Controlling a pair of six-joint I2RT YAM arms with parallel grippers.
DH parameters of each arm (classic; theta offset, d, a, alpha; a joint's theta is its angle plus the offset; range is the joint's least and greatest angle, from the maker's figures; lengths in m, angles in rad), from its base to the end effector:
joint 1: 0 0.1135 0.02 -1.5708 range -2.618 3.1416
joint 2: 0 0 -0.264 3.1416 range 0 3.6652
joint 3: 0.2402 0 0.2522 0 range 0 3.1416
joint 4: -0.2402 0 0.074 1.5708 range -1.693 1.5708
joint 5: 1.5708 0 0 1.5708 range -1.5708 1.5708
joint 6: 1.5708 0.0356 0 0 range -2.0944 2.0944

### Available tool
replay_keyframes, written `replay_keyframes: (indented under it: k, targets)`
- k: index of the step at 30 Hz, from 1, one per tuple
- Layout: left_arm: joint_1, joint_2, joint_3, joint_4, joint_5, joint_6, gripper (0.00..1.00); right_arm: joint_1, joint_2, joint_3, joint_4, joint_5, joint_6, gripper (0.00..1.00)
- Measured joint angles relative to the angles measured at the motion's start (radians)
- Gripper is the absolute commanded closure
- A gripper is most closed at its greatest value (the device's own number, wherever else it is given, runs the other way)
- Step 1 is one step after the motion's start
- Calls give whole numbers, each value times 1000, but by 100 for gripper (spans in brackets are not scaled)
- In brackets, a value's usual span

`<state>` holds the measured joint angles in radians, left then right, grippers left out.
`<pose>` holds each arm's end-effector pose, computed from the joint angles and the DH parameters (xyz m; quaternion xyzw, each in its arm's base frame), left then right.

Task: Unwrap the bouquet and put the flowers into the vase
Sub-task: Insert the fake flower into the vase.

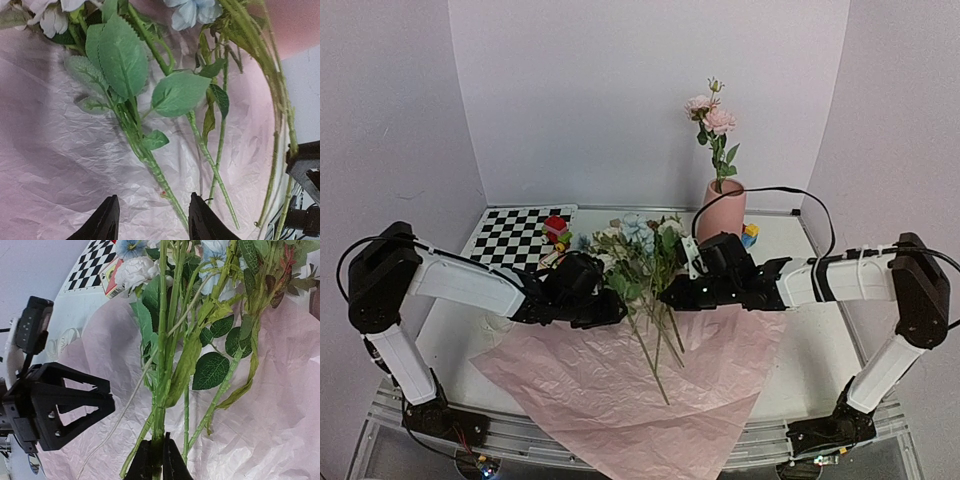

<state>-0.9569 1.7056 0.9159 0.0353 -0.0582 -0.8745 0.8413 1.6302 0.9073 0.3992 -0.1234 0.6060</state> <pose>0.2035 -0.2852 0.1684 0.0263 0.9171 -0.2984 0.2629 0.2385 0.2733 0.2252 -0.1309 0.8004 0.4234 0.4036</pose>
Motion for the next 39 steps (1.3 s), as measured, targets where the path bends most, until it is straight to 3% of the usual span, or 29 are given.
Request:
replay_keyframes:
  k: [6, 13, 24, 31, 39]
  targets:
    - [0, 108, 48, 12, -3, -46, 55, 0, 1, -16, 1, 16, -2, 87]
    - [0, 168, 108, 27, -8, -66, 60, 0, 9, -48, 22, 40, -17, 66]
    - [0, 216, 150, 21, -56, -96, 76, 0, 1, -89, 42, 65, -32, 70]
    - [0, 232, 186, -32, -100, -90, 98, 0, -19, -92, 45, 67, -34, 70]
    - [0, 200, 193, -116, -160, -65, 100, 0, -19, -92, 44, 57, -34, 71]
